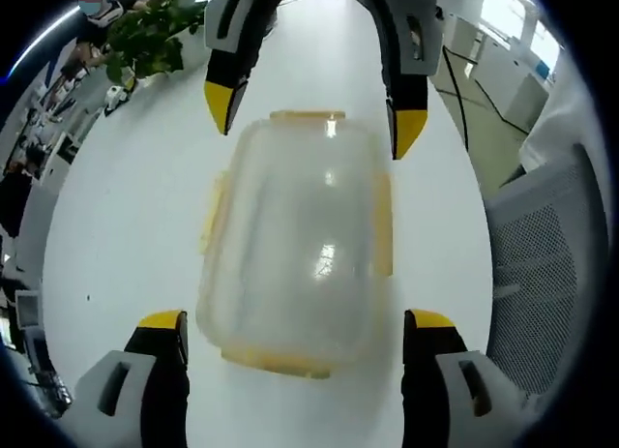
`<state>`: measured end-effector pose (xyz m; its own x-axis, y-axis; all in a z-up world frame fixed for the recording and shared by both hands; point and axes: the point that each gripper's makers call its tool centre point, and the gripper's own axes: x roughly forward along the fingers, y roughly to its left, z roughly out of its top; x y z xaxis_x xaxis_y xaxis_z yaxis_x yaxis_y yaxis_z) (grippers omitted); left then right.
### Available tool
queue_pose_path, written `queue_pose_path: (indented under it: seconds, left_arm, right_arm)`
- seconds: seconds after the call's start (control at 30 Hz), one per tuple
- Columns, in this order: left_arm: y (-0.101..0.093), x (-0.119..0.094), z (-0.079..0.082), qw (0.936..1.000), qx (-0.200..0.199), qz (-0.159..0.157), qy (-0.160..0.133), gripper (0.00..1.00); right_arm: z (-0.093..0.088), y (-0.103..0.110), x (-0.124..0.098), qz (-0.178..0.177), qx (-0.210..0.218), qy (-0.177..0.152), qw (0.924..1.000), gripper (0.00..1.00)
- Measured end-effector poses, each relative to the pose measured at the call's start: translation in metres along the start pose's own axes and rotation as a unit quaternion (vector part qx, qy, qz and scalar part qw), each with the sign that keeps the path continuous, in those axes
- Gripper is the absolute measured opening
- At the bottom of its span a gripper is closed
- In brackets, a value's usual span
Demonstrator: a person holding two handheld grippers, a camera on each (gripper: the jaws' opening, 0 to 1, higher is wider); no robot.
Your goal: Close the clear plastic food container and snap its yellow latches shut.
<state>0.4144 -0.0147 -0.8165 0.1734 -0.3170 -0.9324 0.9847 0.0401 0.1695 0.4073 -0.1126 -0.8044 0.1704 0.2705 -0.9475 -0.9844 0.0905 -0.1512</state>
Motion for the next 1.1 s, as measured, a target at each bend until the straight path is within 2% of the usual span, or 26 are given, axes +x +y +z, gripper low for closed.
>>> queue_pose_path:
  seconds: [0.13, 0.43, 0.57, 1.1]
  left_arm:
    - [0.000, 0.005, -0.002, 0.9998, 0.018, 0.002, 0.006, 0.93]
    - [0.002, 0.015, -0.013, 0.9988, 0.038, 0.006, 0.029, 0.91]
    - [0.004, 0.014, -0.017, 0.9982, 0.040, 0.015, 0.041, 0.87]
    - [0.000, 0.014, -0.017, 0.9988, 0.035, 0.015, 0.032, 0.86]
  right_arm:
    - [0.002, 0.001, 0.004, 0.001, 0.002, -0.006, 1.0000, 0.81]
    - [-0.002, -0.002, 0.017, -0.005, 0.000, 0.006, 1.0000, 0.80]
    - [-0.002, -0.001, 0.017, -0.006, -0.004, 0.005, 1.0000, 0.80]
    - [0.001, 0.003, 0.018, -0.001, -0.006, 0.016, 0.9999, 0.79]
